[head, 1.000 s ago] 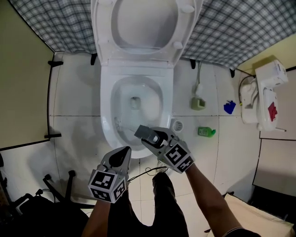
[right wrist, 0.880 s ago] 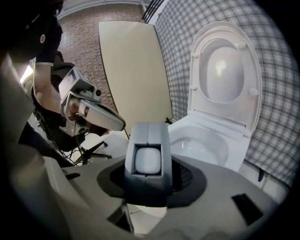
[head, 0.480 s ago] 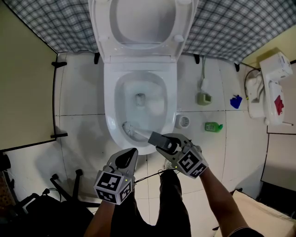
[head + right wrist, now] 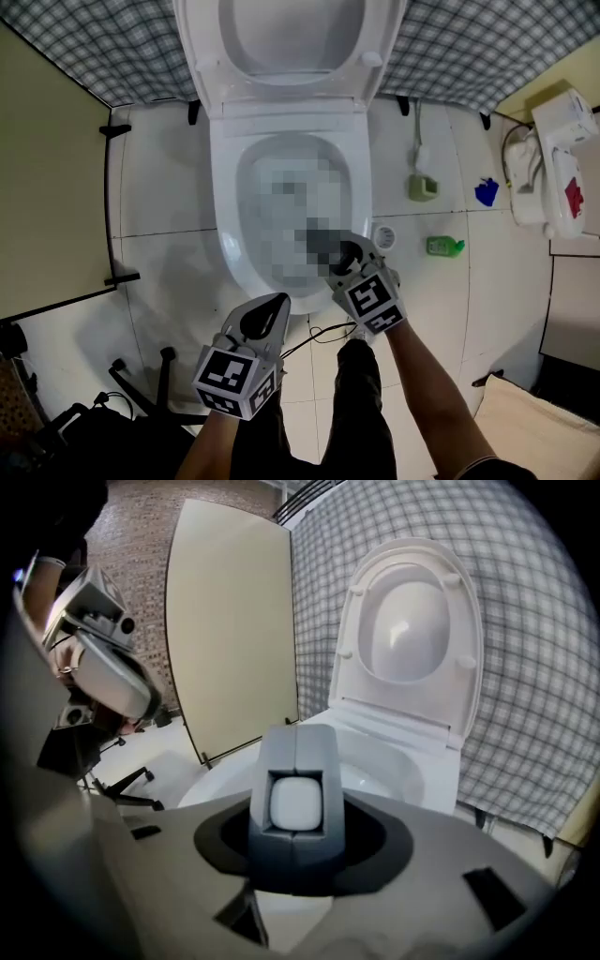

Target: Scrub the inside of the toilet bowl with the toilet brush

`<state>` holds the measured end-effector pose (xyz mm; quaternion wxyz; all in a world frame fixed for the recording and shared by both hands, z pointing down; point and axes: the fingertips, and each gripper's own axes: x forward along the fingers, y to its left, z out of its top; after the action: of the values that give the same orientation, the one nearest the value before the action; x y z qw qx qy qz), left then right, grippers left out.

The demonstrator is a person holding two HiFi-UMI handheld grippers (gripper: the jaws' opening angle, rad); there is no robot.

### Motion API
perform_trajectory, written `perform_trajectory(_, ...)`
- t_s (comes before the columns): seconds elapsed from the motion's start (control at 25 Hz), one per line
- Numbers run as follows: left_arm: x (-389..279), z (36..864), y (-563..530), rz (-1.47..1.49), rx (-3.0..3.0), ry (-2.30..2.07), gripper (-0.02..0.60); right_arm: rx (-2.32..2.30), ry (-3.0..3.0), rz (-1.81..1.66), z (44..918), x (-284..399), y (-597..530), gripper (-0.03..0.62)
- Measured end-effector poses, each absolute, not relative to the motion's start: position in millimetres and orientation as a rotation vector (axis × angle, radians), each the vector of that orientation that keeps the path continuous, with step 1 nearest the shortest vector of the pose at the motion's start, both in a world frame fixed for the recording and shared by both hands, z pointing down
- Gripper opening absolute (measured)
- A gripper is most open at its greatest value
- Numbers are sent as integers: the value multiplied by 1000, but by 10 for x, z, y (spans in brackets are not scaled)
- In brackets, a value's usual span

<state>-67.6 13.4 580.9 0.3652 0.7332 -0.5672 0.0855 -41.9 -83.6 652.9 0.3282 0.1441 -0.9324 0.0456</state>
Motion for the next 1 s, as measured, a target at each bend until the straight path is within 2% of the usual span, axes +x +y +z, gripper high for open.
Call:
perform_trajectory(0.28,-730,5915,111,207,1875,-1450,2,519,-2432,78,6534,-471,-1190,192)
perform_trajectory(0.68,-762,5894,97,181,1851,-1445,2,677,-2312,8,6258,-174,-1550,192)
perform_trajectory(1.0,-708,5788,27,141,1865,-1441,2,609,-2192,82,6144,84,-1160,190)
